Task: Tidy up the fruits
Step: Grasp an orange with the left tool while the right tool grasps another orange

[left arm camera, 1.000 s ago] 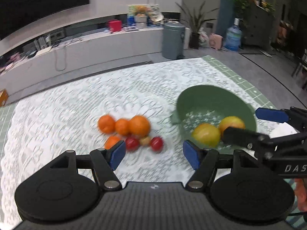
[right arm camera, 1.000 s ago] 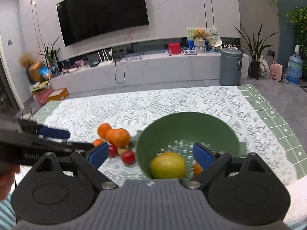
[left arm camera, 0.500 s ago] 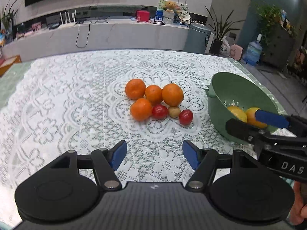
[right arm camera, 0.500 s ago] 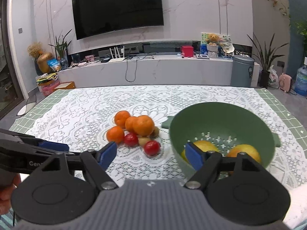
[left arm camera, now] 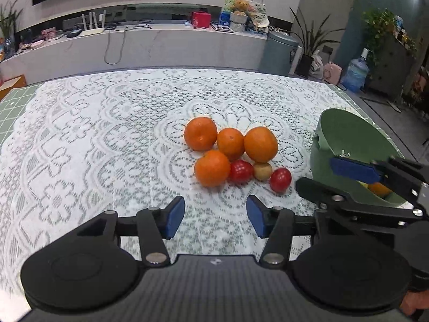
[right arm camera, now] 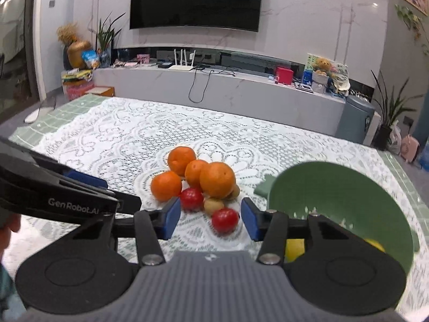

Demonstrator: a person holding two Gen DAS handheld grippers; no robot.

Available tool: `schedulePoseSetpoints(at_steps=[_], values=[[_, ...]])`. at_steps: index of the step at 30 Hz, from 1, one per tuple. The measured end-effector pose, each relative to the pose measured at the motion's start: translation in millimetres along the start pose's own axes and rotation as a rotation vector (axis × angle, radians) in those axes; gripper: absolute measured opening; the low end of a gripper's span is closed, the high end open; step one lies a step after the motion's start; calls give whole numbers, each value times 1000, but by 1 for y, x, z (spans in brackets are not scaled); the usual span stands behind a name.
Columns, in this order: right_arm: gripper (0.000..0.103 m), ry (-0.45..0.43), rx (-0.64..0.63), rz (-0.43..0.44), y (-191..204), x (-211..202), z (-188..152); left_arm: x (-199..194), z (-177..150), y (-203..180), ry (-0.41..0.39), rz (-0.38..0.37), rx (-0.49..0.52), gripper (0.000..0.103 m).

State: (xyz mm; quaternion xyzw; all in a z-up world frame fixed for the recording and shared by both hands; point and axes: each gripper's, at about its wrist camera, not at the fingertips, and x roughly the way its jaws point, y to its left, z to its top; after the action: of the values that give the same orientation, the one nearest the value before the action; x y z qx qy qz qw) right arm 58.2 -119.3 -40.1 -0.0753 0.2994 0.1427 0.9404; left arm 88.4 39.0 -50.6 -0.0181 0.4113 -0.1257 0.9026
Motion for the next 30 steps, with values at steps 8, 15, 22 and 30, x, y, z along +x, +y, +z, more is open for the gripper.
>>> schedulePoseSetpoints(at_steps=[8,15,22,30], values=[[48,4,-144,2,1,33,13,31,22,15,73,-25,10,57],[47,48,-269,16,-1,58,19,47,31,24,107,-83,-32,57],[46,80,-294,12,2,77,23,65,39,32,143,-124,-135,60],[46,101,-279,16,2,91,26,81,41,35,179,-131,-177,61]])
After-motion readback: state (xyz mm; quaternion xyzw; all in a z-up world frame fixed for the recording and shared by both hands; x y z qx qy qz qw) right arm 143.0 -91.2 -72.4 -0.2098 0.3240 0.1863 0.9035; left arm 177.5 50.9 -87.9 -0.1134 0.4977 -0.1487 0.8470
